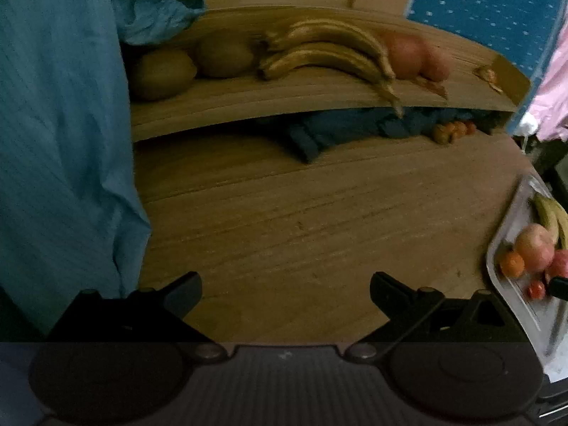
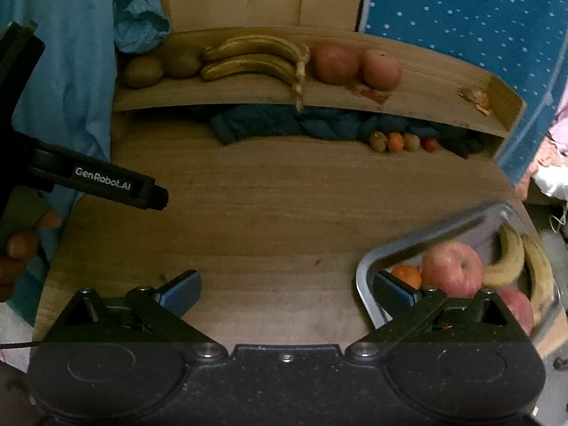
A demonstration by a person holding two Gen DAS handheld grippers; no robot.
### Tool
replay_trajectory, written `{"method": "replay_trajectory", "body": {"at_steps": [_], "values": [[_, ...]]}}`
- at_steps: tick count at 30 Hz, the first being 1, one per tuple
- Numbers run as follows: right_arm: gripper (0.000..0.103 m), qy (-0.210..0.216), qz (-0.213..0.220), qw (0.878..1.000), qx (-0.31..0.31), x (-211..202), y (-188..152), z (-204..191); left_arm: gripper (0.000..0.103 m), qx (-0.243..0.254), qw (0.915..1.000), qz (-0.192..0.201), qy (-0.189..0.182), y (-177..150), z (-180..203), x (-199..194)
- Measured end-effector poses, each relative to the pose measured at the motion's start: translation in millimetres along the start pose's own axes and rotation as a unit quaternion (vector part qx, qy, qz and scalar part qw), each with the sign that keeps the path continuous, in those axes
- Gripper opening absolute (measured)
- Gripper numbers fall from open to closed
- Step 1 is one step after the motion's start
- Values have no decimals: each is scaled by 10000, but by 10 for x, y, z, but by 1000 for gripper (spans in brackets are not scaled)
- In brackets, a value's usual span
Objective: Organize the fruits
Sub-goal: 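Move both open tools back toward the small fruits on the shelf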
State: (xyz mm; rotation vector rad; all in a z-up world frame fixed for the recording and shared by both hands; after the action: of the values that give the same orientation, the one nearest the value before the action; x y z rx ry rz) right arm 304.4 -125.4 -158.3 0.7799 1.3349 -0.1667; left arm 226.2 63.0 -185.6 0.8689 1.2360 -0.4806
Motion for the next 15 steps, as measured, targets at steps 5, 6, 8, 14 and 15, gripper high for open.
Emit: {"method": "replay_trajectory", "body": {"at_steps": [5,6,8,14,15], "values": [[102,76,93,9999,-101,105,193,165,103,-102,9999,-52,112,123,83,77],[102,56,137,9998,-109,114,234,216,103,-109,9999,-68,108,143,117,94],[102,-11,242,9996,-126,128,318,339,103,-107,9998,-115,94,197,214,156],[102,-201,241,9995,-72,279,470,816,103,-27,9995,-310,105,338,549,374],[102,-210,221,9995,-53,312,486,894,103,-8,9994,-337,104,369,616,411]]}}
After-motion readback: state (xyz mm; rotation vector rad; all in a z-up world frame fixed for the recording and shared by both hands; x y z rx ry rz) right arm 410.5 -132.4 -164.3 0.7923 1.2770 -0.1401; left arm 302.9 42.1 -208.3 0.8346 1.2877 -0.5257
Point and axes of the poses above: each gripper's, at about its wrist camera, not at the fingertips, and x roughly the way its jaws point, z to its right, y to its top, the point moved 10 cm from there along x, roughly the way its jaws point, and after that the axes turned 10 degrees about -z, right-handed, at the moved point
